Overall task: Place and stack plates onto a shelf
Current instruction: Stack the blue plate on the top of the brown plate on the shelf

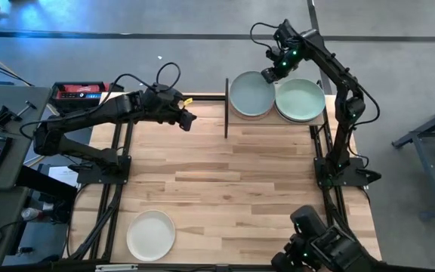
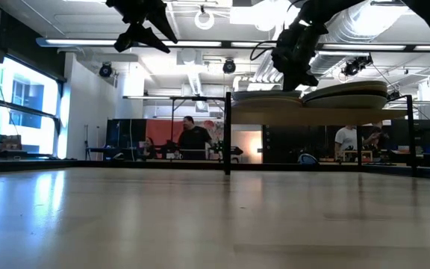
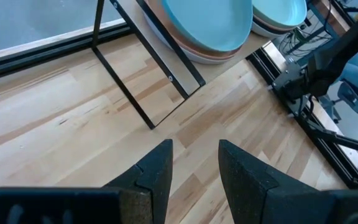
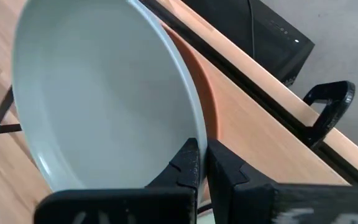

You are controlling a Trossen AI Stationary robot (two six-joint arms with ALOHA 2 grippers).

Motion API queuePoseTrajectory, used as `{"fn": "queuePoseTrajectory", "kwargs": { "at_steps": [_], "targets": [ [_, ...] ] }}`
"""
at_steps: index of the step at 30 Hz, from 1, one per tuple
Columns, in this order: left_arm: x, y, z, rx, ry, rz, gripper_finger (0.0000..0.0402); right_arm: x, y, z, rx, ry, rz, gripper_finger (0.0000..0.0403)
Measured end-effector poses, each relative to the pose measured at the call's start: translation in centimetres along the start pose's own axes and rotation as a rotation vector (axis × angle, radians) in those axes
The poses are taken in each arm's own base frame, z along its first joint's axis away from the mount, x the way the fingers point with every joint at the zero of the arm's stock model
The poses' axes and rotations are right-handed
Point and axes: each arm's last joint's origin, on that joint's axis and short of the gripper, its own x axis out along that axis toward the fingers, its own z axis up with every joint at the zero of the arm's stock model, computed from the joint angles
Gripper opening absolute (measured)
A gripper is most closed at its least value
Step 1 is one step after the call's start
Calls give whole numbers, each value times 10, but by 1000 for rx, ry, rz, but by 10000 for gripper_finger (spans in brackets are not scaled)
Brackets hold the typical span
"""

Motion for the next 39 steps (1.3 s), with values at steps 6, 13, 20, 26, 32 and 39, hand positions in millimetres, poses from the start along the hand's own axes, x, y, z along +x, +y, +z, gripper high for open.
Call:
{"fn": "queuePoseTrajectory", "kwargs": {
  "at_steps": [6, 13, 20, 26, 32, 39],
  "targets": [
    [0, 0, 0, 1, 0, 0, 117, 1, 1, -1, 14, 18, -19, 0],
    [0, 0, 0, 17, 1, -1, 117, 3, 9, -3, -2, 44, -46, 0],
    [0, 0, 0, 17, 1, -1, 117, 5, 13, -2, -12, 38, -56, 0],
    [0, 0, 0, 18, 1, -1, 117, 6, 15, -2, -16, 43, -54, 6],
    [0, 0, 0, 23, 1, -1, 117, 6, 16, -2, -24, 41, -53, 36],
    [0, 0, 0, 27, 1, -1, 117, 6, 16, 0, -29, 23, -53, 51]
  ]
}}
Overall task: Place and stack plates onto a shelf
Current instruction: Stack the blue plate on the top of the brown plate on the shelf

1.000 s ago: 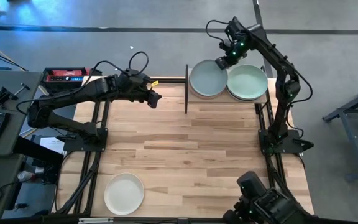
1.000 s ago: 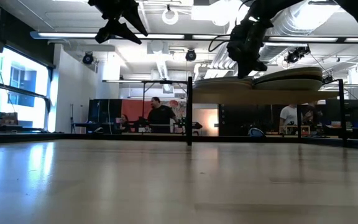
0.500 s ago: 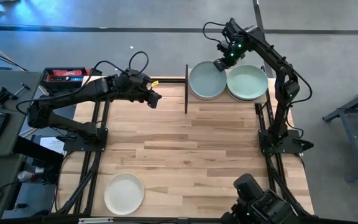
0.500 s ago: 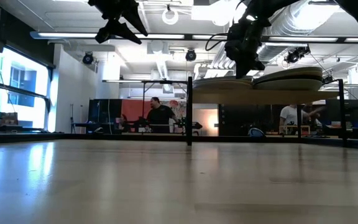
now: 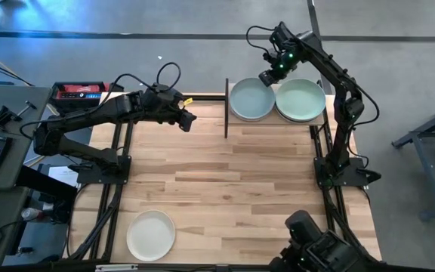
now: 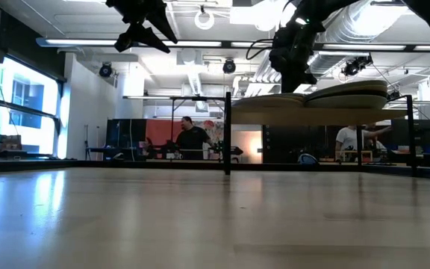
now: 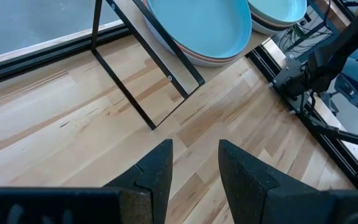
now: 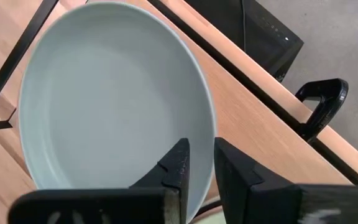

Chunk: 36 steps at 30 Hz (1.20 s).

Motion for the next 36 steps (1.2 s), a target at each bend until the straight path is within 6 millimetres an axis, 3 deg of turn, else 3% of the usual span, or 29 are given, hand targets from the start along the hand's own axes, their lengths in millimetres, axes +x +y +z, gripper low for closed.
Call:
{"fn": "queuePoseTrajectory", "kwargs": {
  "at_steps": [8, 16, 19, 22, 36],
  "targets": [
    [0, -1, -1, 0, 16, -20, 117, -5, 4, 0, -14, -13, 31, 51],
    [0, -1, -1, 0, 17, -21, 117, 15, 41, -6, -114, 72, 48, 51],
    [0, -1, -1, 0, 17, -21, 117, 23, 50, -5, -149, 63, -33, 51],
    [0, -1, -1, 0, 16, -21, 117, 27, 51, -4, -149, 51, -103, 51],
    [0, -1, -1, 10, 16, -21, 117, 42, 41, -4, -93, 90, -117, 51]
  ]
}}
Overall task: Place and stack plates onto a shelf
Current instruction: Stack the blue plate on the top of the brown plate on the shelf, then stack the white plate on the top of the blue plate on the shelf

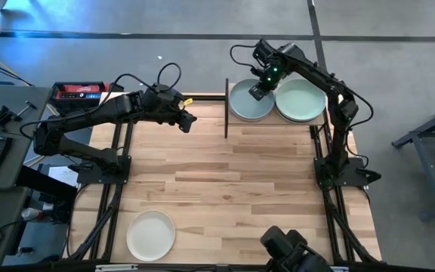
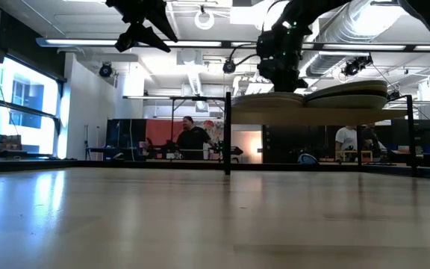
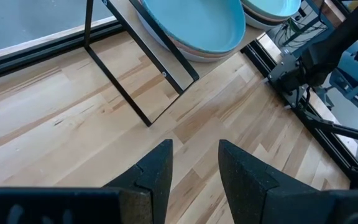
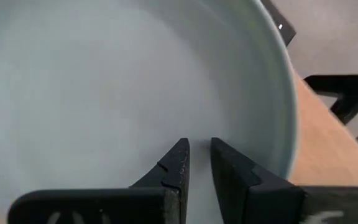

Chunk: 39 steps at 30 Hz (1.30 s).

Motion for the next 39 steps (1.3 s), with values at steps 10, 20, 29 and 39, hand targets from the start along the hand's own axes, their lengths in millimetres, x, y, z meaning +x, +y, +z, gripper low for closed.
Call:
{"fn": "queuePoseTrajectory", "kwargs": {
  "at_steps": [10, 20, 29, 39],
  "targets": [
    [0, 0, 0, -1, 1, 0, 117, 3, -1, 2, 11, 19, 11, 51],
    [-1, 6, -10, 4, 98, 67, 117, -33, 17, 6, -56, -51, 122, 50],
    [-6, -3, -37, 125, 277, 101, 117, -58, 61, -5, -189, -10, 220, 50],
    [-14, -30, -81, 276, 442, 47, 117, -73, 128, -20, -234, -22, 280, 50]
  ]
}}
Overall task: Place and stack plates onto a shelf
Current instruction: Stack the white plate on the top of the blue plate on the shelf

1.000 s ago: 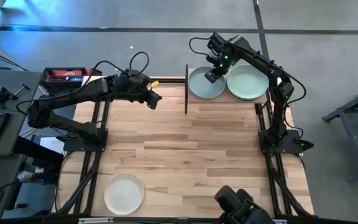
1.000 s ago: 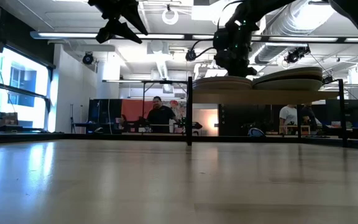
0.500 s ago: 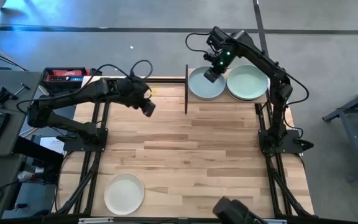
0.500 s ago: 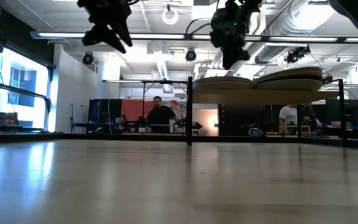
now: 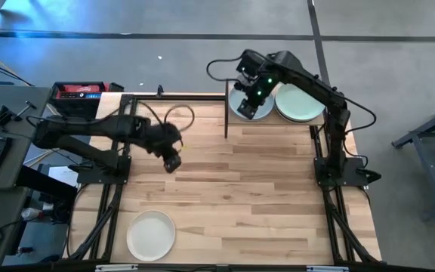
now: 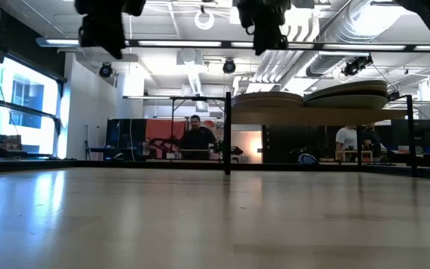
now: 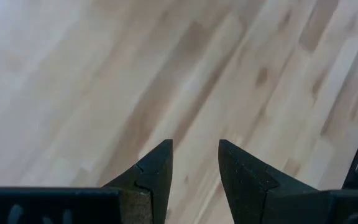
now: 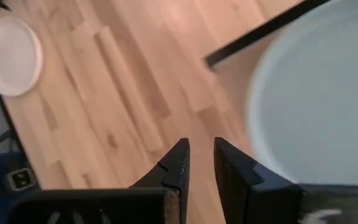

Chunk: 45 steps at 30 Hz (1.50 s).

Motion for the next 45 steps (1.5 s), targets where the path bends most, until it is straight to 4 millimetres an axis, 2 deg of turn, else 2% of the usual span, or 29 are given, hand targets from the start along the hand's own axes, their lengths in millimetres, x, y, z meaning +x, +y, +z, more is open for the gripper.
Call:
{"fn": "queuePoseTrajectory", "kwargs": {
  "at_steps": [7, 11, 14, 17, 23, 28, 33, 45],
  "targets": [
    [20, -18, -38, 107, 125, -5, 117, 7, 46, -5, 17, 8, 22, 50],
    [24, -27, -53, 145, 154, -14, 117, 11, 59, -9, 57, -8, -97, 50],
    [26, -32, -62, 176, 169, -19, 117, 11, 56, -9, 100, -47, -238, 50],
    [29, -35, -71, 190, 189, -20, 117, 8, 47, -7, 188, -81, -307, 50],
    [33, -41, -91, 231, 232, -17, 117, 4, 31, -3, 307, -97, -303, 50],
    [36, -43, -105, 240, 246, 2, 117, 4, 31, -3, 372, -83, -237, 50],
    [43, -41, -123, 255, 282, 27, 117, 11, 56, -9, 364, -51, -169, 50],
    [60, -36, -156, 335, 337, 18, 117, 27, 132, -35, 253, -23, -112, 50]
  ]
}}
